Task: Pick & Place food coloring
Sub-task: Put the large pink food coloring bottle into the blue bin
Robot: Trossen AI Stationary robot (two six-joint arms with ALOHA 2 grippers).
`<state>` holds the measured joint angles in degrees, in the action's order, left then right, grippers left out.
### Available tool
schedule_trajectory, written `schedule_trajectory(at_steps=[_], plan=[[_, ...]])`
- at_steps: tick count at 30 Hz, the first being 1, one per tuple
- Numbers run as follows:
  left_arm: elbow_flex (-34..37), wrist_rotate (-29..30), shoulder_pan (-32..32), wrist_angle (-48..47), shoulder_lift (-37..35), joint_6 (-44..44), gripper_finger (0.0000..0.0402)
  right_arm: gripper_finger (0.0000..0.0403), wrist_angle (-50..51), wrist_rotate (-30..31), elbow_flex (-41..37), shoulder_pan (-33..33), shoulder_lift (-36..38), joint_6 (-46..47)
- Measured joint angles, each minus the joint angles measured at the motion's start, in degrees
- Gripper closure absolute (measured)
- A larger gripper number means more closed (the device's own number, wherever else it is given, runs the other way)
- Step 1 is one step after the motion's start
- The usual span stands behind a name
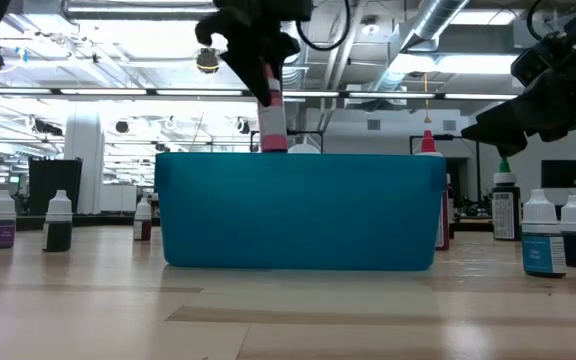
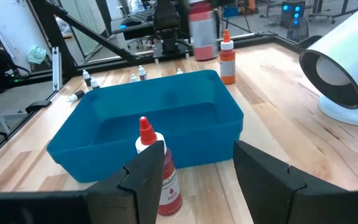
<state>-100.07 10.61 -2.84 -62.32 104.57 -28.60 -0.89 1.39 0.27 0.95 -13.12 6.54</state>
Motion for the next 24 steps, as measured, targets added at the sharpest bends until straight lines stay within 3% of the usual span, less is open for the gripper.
schedule_trajectory(at_steps=[13,24], plan=[[0.0,0.23,8.63,-1.18,0.0,4.26,0.0249,0.0219,0.0,-0.02,0.01,-0.02,0.0,0.0],[0.2,0.2,5.5,6.25,4.19,-0.76,0.0249,0.0219,-0.01,-0.02,0.0,-0.02,0.0,0.0]])
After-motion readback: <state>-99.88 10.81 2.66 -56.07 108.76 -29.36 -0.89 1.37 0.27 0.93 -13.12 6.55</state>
